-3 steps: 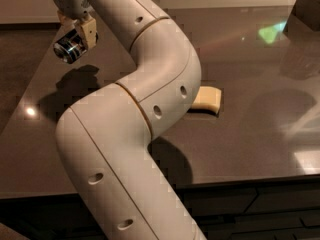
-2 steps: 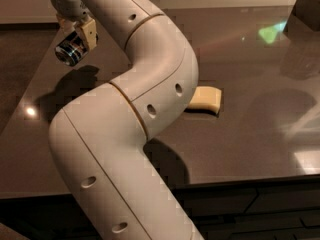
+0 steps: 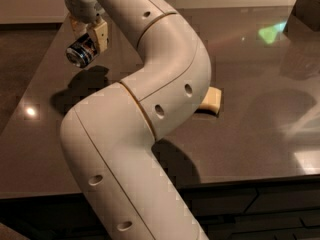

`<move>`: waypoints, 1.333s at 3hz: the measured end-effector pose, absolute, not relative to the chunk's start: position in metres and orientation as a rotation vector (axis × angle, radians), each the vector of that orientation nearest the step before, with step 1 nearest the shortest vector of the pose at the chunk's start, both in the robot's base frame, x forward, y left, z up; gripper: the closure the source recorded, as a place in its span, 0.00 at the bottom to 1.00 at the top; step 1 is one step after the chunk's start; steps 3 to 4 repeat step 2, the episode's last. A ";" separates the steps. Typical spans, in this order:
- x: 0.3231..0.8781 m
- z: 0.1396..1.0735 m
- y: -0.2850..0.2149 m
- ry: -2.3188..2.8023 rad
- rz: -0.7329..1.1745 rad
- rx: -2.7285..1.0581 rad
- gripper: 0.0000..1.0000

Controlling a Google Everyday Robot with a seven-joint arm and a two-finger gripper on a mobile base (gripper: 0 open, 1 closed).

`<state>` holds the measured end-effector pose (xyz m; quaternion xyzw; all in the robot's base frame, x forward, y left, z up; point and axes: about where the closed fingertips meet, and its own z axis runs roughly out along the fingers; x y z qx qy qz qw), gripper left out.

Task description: Pick pepsi can

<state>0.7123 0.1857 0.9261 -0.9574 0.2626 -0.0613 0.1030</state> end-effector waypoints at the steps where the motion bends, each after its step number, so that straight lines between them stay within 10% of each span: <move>1: 0.708 0.926 0.177 0.753 -0.116 -2.802 1.00; 4: 0.719 0.924 0.187 0.745 -0.149 -2.766 1.00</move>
Offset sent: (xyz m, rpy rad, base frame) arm -0.0034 -0.0076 -0.0002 0.0347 0.0272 0.0140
